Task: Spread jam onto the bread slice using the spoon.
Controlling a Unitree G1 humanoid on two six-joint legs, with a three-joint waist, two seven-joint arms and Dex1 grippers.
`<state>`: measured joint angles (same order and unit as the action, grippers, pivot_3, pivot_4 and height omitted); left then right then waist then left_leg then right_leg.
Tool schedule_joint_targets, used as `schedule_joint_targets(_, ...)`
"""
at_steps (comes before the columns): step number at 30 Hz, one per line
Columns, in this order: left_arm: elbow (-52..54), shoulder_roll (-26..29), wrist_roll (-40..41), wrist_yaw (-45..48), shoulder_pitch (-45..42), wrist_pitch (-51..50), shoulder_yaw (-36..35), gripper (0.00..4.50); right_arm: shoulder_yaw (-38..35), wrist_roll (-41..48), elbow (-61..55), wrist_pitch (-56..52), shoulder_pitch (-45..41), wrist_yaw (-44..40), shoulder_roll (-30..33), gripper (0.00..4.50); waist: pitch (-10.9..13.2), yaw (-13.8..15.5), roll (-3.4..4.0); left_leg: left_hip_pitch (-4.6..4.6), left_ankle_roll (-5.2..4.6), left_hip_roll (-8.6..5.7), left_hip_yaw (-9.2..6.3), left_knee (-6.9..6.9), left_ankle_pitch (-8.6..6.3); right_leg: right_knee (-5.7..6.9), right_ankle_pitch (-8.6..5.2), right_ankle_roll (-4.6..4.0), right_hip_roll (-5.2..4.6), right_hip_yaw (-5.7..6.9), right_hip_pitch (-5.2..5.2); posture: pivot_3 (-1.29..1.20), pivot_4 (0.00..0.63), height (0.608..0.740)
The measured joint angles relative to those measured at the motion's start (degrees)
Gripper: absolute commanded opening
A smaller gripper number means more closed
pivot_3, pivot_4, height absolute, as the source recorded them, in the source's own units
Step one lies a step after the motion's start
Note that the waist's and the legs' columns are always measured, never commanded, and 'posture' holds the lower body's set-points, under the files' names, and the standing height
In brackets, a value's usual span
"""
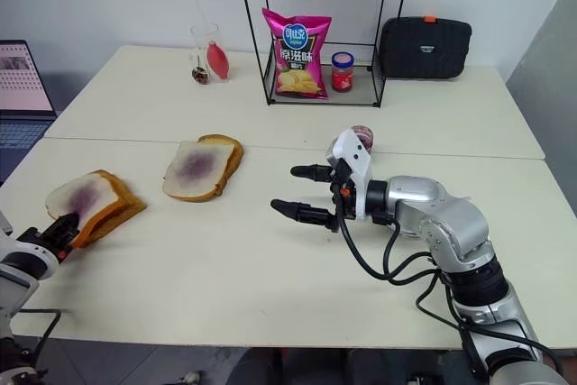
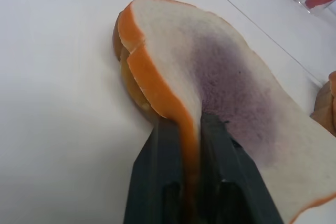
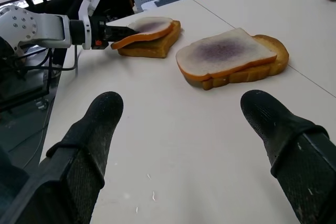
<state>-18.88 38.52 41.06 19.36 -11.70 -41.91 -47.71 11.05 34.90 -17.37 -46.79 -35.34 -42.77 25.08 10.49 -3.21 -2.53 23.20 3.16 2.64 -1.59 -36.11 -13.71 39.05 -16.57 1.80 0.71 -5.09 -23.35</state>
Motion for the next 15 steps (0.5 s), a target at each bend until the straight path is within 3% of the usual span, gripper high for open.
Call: schedule_joint_targets(15, -1.2, 2.8, 0.6, 0.2, -6.6, 1.5, -0.6, 0.01, -1.9, 0.1, -0.4, -0.1, 0.0, 1.8, -0.6, 4.50, 0.0, 0.0, -0.01, 0.01, 0.00, -0.01, 0.01, -0.01, 0.00, 0.00, 0.01, 0.00, 0.00, 0.01, 0.00, 0.00, 0.150, 0.740)
